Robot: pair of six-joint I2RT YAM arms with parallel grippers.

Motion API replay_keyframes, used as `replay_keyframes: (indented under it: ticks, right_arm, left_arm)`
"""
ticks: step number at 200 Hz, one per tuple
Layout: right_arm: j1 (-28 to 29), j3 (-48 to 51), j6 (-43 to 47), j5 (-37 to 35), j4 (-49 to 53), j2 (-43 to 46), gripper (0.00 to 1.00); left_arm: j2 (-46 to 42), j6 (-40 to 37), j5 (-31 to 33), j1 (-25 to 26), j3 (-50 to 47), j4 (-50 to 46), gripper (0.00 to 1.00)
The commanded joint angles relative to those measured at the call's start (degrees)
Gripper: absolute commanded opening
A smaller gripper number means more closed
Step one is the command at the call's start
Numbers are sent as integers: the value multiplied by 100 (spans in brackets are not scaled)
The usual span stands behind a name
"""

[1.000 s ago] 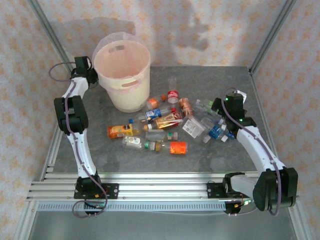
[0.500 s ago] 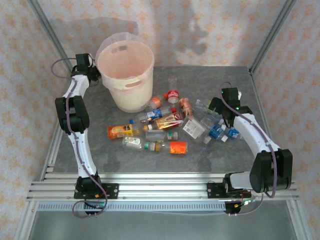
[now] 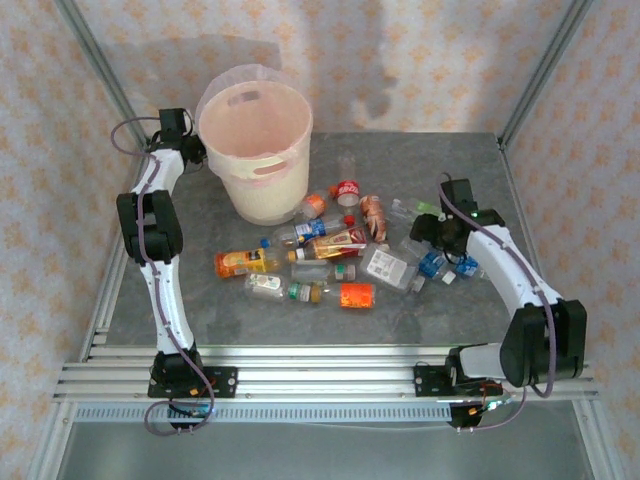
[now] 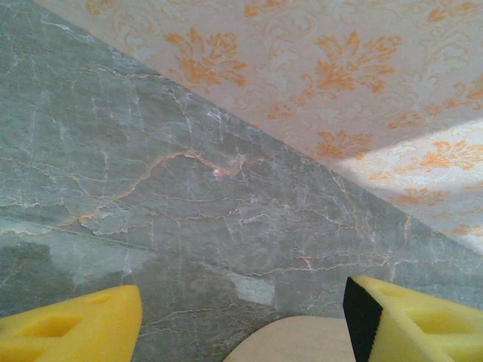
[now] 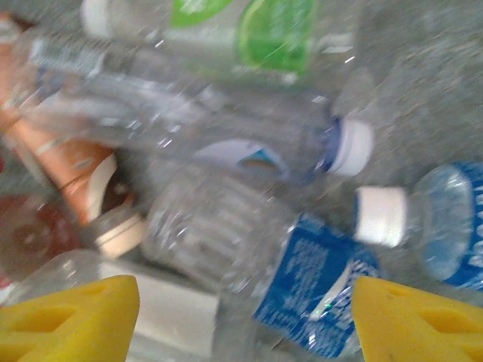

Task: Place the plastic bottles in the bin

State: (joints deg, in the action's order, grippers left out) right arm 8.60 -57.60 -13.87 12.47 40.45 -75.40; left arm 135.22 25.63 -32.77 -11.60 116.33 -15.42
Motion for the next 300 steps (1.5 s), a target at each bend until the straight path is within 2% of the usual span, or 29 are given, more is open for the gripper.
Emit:
replay_keyframes:
  ticks: [1, 35, 77, 128, 136, 144, 174, 227, 259, 300]
  right_arm:
    - [425, 15, 206, 412, 399, 275, 76]
    - [1338, -30, 236, 171, 551, 206, 79]
    - [2402, -101, 276, -11, 667, 232, 82]
    - [3743, -111, 876, -630, 696, -80, 92]
    - [3886, -141, 997, -695, 656, -166, 100]
    - [4019, -182, 1112, -756, 622, -234, 99]
    - [4333, -342, 1466, -825, 497, -510, 99]
    - [4711, -688, 1936, -1247, 728, -1290, 99]
    - [4710, -800, 2067, -1292, 745, -1600, 99]
    - [4721, -797, 2093, -1092, 803, -1872, 99]
  left_arm:
    - [72, 64, -140, 72, 263, -124, 73]
    - [162, 91, -95, 103, 398, -280, 73]
    - [-108, 464, 449, -79, 365, -540, 73]
    - [-1366, 838, 1199, -462, -806, -648, 73]
    - [-1624, 939, 1267, -548, -1120, -609, 73]
    - [-1891, 1061, 1335, -637, -1476, -537, 73]
    - [-3068, 1303, 1557, -882, -2820, -235, 74]
    - [-4834, 1426, 2005, -906, -4600, -159, 77]
    - [-5711, 1370, 2216, -906, -5118, -339, 78]
    - [-6496, 1071, 2367, -906, -5192, -812, 80]
